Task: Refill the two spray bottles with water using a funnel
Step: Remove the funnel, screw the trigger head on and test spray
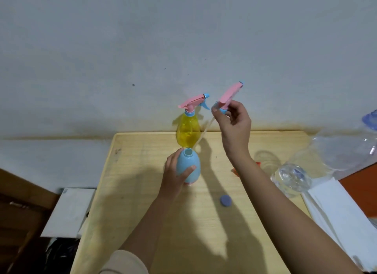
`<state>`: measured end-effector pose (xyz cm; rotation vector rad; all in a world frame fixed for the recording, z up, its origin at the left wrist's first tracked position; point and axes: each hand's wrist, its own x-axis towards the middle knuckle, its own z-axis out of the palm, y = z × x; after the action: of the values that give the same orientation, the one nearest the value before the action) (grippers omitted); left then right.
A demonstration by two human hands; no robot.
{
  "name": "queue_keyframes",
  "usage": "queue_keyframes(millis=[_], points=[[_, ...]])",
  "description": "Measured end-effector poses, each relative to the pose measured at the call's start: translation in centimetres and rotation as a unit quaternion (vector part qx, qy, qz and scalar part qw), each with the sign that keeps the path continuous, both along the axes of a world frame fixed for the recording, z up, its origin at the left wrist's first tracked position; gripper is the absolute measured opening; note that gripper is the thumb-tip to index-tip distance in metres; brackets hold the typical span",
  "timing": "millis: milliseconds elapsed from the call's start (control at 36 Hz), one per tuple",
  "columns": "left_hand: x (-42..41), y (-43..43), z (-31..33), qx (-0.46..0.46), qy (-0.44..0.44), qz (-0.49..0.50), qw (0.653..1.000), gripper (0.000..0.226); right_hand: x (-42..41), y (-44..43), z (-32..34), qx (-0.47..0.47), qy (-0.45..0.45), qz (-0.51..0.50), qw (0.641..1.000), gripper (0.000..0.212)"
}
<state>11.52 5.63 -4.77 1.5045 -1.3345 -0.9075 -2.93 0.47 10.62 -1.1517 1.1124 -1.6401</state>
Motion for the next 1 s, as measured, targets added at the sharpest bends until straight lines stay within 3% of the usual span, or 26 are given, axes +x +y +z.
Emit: queue_keyframes(millis=[222,472,583,750,917,1000], points=[[0.0,-0.1,-0.3,0.004,0.019,-0.001,1.0,0.072,1.3,0.1,-0.7,-0.012,-0.034,0.032,0.999,0.028],[-0.1,0.2,-0.5,-0.024,0.016,0.011,1.0,0.067,2.2,-0.2,-1.6,-0.024,-0.003,0.083,0.996,0.038],[-0.2,0.3,-0.7,-0.036,0.016,0.016,0.999,0.064,2.5,0.1,-4.4,0.01,0.068,0.126,0.99,0.028],[-1.0,0.7,-1.3,-0.05,0.062,0.048,0.996,0.06,1.7,1.6,-9.2,0.073,0.174,0.184,0.965,0.031],[-1.0,0.5,-4.6,-0.048,0.005,0.03,0.998,0.103,1.3,1.7,-9.5,0.06,0.168,0.223,0.958,0.022],[-1.2,0.0,-4.7,-0.042,0.012,0.014,0.999,0.104,1.0,1.2,-9.4,0.044,0.19,0.24,0.951,0.025]])
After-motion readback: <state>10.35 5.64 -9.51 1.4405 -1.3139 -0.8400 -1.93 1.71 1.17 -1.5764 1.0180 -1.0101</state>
